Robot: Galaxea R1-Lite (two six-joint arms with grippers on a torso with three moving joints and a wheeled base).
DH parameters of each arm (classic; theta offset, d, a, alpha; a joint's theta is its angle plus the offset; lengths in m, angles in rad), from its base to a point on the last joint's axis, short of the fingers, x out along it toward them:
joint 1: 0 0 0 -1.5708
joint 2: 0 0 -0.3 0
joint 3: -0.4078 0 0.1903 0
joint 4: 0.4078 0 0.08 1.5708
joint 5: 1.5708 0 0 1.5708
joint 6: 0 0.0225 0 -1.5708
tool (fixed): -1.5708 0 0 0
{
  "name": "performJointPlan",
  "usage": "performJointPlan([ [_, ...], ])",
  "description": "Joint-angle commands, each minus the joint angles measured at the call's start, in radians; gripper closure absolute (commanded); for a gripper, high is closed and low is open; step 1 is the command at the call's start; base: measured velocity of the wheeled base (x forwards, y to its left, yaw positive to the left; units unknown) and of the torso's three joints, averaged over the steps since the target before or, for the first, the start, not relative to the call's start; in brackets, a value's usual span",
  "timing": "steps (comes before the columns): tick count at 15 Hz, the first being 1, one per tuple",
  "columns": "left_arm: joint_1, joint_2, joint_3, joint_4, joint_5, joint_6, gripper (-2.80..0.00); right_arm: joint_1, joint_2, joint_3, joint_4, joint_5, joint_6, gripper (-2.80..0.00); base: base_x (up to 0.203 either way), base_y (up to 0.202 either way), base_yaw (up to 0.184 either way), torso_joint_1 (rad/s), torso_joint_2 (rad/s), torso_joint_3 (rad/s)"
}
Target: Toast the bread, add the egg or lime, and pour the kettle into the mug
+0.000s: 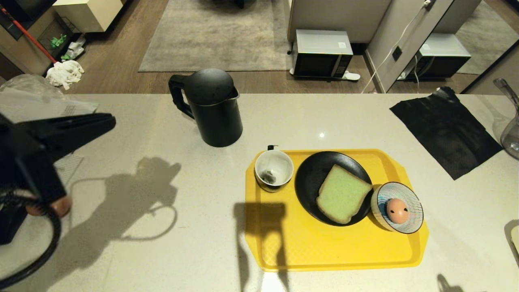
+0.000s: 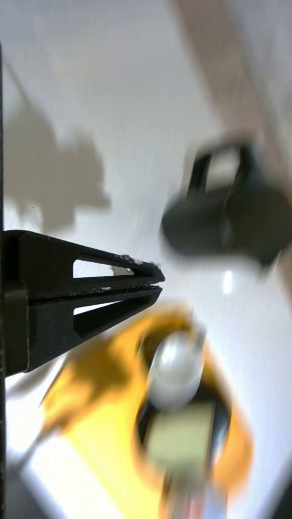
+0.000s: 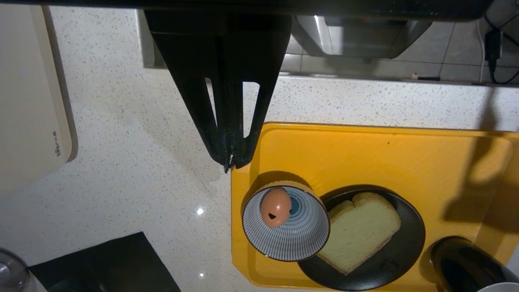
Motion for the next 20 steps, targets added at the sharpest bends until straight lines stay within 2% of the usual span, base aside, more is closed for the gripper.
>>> performJointPlan([
  [1,0.002,-0.161,0.05,0.073,-0.122,-0.088,0.0,0.001,0.001,0.028,-0.001,0.0,0.0,0.0,0.0,0.0,0.0,0.0,0.0,0.0],
  [4,0.06,-0.242,0.159,0.059,-0.126,-0.13,0.0,0.001,0.001,0.026,-0.001,0.0,0.0,0.0,0.0,0.0,0.0,0.0,0.0,0.0],
  [5,0.065,-0.248,0.17,0.041,-0.124,-0.166,0.0,0.001,0.0,0.026,-0.001,0.0,0.0,0.0,0.0,0.0,0.0,0.0,0.0,0.0],
  [7,0.067,-0.246,0.171,0.016,-0.118,-0.186,0.0,0.001,0.0,0.027,-0.001,0.0,0.0,0.0,0.0,0.0,0.0,0.0,0.0,0.0],
  [9,0.067,-0.253,0.172,0.013,-0.09,-0.208,0.0,-0.001,0.001,0.028,-0.001,0.0,0.0,0.0,0.0,0.0,0.0,0.0,0.0,0.0],
  [10,0.057,-0.25,0.168,-0.001,-0.05,-0.227,0.0,0.001,0.001,0.027,-0.001,0.0,0.0,0.0,0.0,0.0,0.0,0.0,0.0,0.0],
  [12,0.119,-0.25,0.168,-0.077,-0.031,-0.267,0.0,-0.001,0.001,0.027,-0.001,0.0,0.0,0.0,0.0,0.0,0.0,0.0,0.0,0.0],
  [14,0.239,-0.308,0.215,-0.108,-0.107,-0.309,0.0,0.001,0.0,0.026,-0.001,0.0,0.0,0.0,0.0,0.0,0.0,0.0,0.0,0.0],
  [16,0.333,-0.445,0.339,-0.134,-0.209,-0.327,0.0,0.001,0.001,0.026,-0.001,0.0,0.0,0.0,0.0,0.0,0.0,0.0,0.0,0.0],
  [18,0.391,-0.547,0.497,-0.223,-0.255,-0.336,0.0,0.001,0.001,0.026,-0.001,0.0,0.0,0.0,0.0,0.0,0.0,0.0,0.0,0.0],
  [20,0.418,-0.631,0.632,-0.33,-0.27,-0.331,0.0,0.001,0.001,0.028,-0.001,0.0,0.0,0.0,0.0,0.0,0.0,0.0,0.0,0.0],
])
